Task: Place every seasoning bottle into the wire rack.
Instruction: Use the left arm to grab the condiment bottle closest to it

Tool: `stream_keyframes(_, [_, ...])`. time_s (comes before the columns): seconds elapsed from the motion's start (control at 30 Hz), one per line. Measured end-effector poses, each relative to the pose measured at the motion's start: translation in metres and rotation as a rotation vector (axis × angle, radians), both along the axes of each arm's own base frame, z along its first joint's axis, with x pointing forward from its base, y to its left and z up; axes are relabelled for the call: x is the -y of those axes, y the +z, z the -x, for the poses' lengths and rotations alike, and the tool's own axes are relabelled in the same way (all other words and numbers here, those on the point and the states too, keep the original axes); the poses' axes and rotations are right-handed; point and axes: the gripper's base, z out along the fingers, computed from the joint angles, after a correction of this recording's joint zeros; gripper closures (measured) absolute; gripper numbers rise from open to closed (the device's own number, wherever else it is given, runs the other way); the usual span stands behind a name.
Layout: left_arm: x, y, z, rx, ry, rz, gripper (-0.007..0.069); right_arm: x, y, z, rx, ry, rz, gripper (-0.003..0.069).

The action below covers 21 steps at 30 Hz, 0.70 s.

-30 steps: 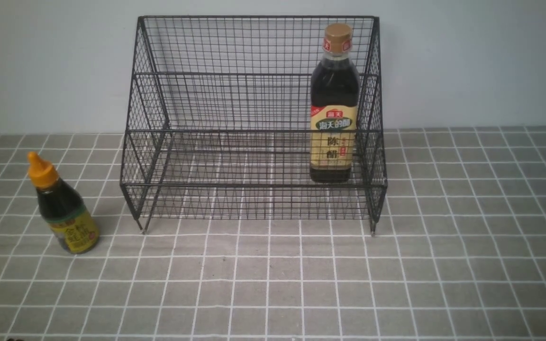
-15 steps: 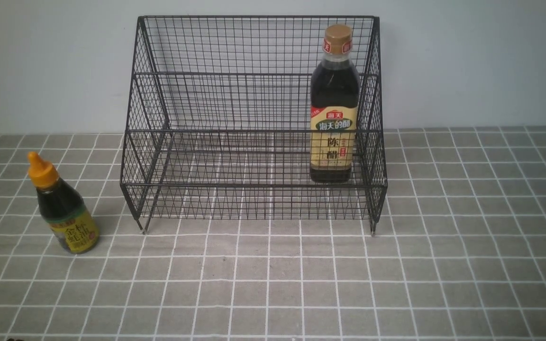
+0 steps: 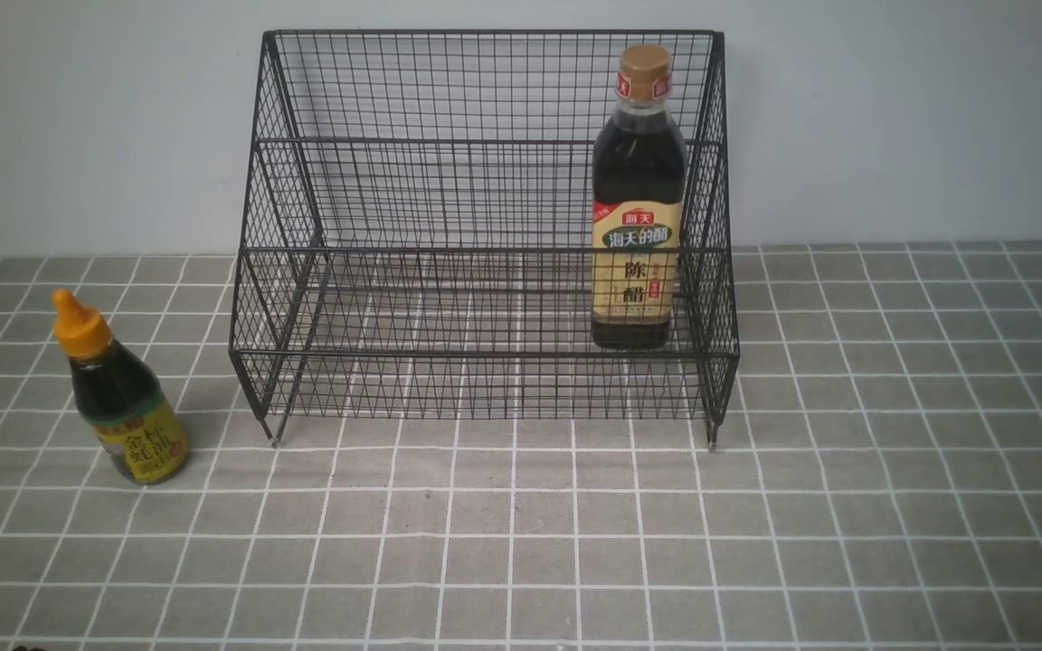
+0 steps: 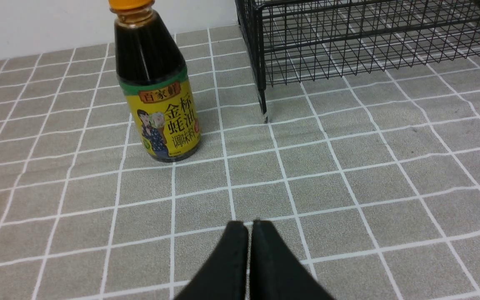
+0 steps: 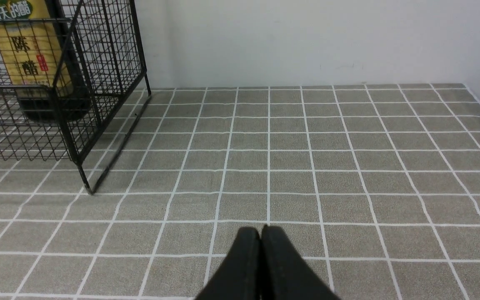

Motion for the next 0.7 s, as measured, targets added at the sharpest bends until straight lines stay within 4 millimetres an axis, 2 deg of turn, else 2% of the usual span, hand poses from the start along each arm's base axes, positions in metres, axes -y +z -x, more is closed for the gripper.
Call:
stream_keyframes(0.27, [0.0, 0.002, -0.001, 0.035, 0.004, 0.024, 0.0631, 0.0, 0.0, 0.0, 0.0, 0.0, 0.0, 0.0672])
stream_keyframes(0.37, [0.0, 0.015, -0.004, 0.177, 0.033, 0.162, 0.0631, 0.0, 0.0, 0.0, 0.0, 0.0, 0.0, 0.0672])
stream_keyframes(0.47, [-0.005, 0.035, -0.005, 0.368, 0.1, 0.429, 0.0631, 0.0, 0.0, 0.0, 0.0, 0.0, 0.0, 0.0672])
stream_keyframes(0.5, [-0.005, 0.036, -0.005, 0.378, 0.104, 0.443, 0.0631, 0.0, 0.0, 0.0, 0.0, 0.0, 0.0, 0.0672])
stream_keyframes(0.53, [-0.01, 0.043, -0.003, 0.468, 0.143, 0.541, 0.0631, 0.0, 0.0, 0.0, 0.0, 0.0, 0.0, 0.0672])
stream_keyframes(0.7, [-0.021, 0.06, 0.001, 0.633, 0.214, 0.657, 0.0631, 0.0, 0.0, 0.0, 0.0, 0.0, 0.0, 0.0672])
